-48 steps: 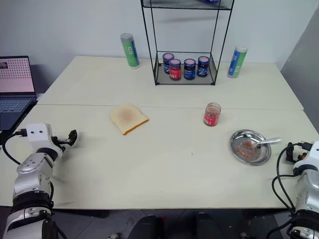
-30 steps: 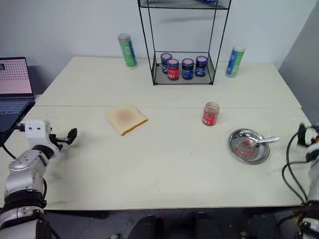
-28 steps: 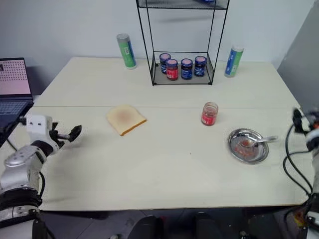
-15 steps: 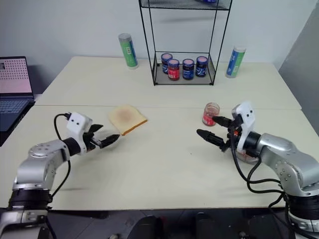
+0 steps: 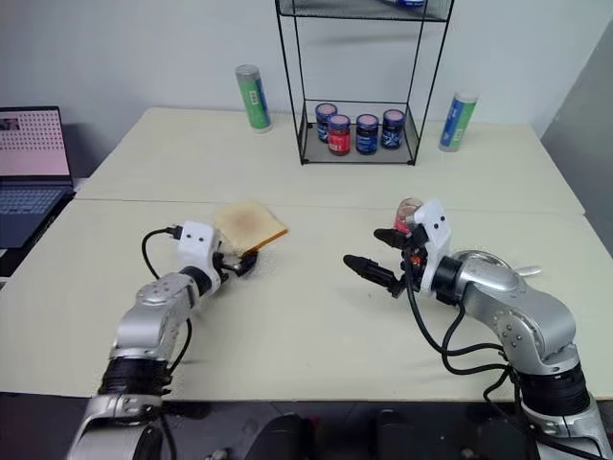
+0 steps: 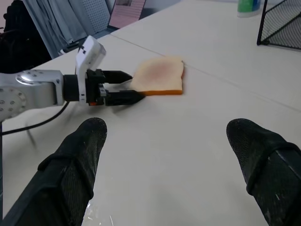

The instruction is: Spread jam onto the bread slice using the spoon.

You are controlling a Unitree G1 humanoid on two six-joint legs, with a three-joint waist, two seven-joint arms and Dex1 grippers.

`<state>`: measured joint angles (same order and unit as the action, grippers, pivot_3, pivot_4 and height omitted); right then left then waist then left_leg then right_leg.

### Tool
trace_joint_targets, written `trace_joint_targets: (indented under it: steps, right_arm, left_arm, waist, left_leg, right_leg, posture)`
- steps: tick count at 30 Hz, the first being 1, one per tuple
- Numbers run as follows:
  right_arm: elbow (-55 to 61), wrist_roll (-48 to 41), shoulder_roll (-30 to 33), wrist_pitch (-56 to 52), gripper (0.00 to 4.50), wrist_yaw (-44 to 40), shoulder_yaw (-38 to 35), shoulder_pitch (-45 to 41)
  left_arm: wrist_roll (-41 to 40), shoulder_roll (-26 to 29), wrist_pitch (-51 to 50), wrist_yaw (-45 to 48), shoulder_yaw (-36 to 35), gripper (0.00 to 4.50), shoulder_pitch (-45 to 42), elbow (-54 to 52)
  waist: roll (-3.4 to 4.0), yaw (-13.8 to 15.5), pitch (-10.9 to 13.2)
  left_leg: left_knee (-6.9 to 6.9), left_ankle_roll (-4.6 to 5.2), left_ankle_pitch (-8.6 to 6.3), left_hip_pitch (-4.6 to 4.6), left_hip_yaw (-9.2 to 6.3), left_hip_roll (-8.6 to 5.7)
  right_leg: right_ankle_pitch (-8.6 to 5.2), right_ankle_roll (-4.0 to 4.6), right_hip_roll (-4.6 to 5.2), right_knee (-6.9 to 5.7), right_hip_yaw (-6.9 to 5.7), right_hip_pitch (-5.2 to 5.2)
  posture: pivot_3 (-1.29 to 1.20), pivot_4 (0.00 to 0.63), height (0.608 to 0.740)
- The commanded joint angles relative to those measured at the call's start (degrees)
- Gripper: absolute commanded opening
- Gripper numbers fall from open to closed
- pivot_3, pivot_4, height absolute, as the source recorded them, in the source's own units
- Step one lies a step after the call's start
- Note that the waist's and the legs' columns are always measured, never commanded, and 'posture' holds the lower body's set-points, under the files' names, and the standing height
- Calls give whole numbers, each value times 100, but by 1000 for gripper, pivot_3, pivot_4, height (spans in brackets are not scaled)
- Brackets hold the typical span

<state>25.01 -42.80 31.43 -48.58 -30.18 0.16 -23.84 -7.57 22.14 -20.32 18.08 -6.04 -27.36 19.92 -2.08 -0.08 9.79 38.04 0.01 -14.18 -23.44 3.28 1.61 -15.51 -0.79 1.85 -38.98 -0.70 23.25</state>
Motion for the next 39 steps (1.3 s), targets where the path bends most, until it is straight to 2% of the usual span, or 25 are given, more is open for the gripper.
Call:
trace_joint_targets:
  steps: [1, 4, 12, 22, 30, 35, 37, 39]
  right_arm:
    - [286, -74, -12, -40, 4455, 18, -88, -112]
    - [327, -64, -20, -65, 4500, 37, -108, -97]
    - [347, -49, -2, -38, 4500, 78, -220, -14]
    - [280, -21, 8, -17, 4500, 49, -268, -11]
    - [268, 10, 59, 10, 4500, 43, -337, 60]
    - [275, -2, 42, 9, 4500, 93, -401, 94]
    - [283, -6, 36, 2, 4500, 114, -434, 114]
    - [304, -14, 65, -10, 4500, 129, -506, 152]
  left_arm:
    - [171, -67, 400, -296, -85, 4500, -279, 778]
    - [91, -88, 580, -234, -110, 4045, -360, 966]
    - [65, -46, 728, -145, -140, 2150, -361, 1104]
    - [33, -7, 727, -161, -209, 121, -341, 1066]
    - [114, 269, 650, 30, -114, 42, -318, 905]
    - [-105, 339, 419, 257, -234, 42, -269, 642]
    - [-106, 374, 498, 399, -171, 42, -153, 363]
    - [-250, 415, 571, 867, -9, 42, 77, -369]
  waist:
    - [-2, 0, -2]
    - [-1, -2, -2]
    - [-1, -13, -2]
    - [-1, -14, -2]
    - [-1, -27, -2]
    - [-1, -23, -2]
    - [-1, -23, -2]
    - [-2, -22, -1]
  left_leg:
    - [0, 0, 0, 0, -1, 0]
    - [1, 0, 0, 0, 1, 0]
    - [0, 0, 0, 3, 1, 4]
    - [-1, 0, 0, 3, 1, 4]
    - [-4, 0, 0, 3, 1, 5]
    - [-4, 0, 0, 2, 1, 4]
    - [-4, 0, 0, 1, 1, 4]
    - [-6, -1, 0, 1, 2, 4]
  right_leg:
    - [0, 0, 0, 0, -1, -1]
    - [1, -1, 0, 0, 1, -1]
    - [2, 1, -2, -1, 0, -1]
    - [2, 1, -2, 0, 0, -1]
    - [1, 1, -3, 0, 0, -1]
    - [1, 1, -2, 2, 0, 0]
    - [1, 1, -2, 3, 0, 0]
    - [1, 1, -2, 4, 1, 0]
  posture:
    - [0, 150, 740]
    - [0, 150, 740]
    - [0, 150, 740]
    - [0, 150, 740]
    - [0, 150, 740]
    - [0, 150, 740]
    - [0, 150, 740]
    - [0, 150, 740]
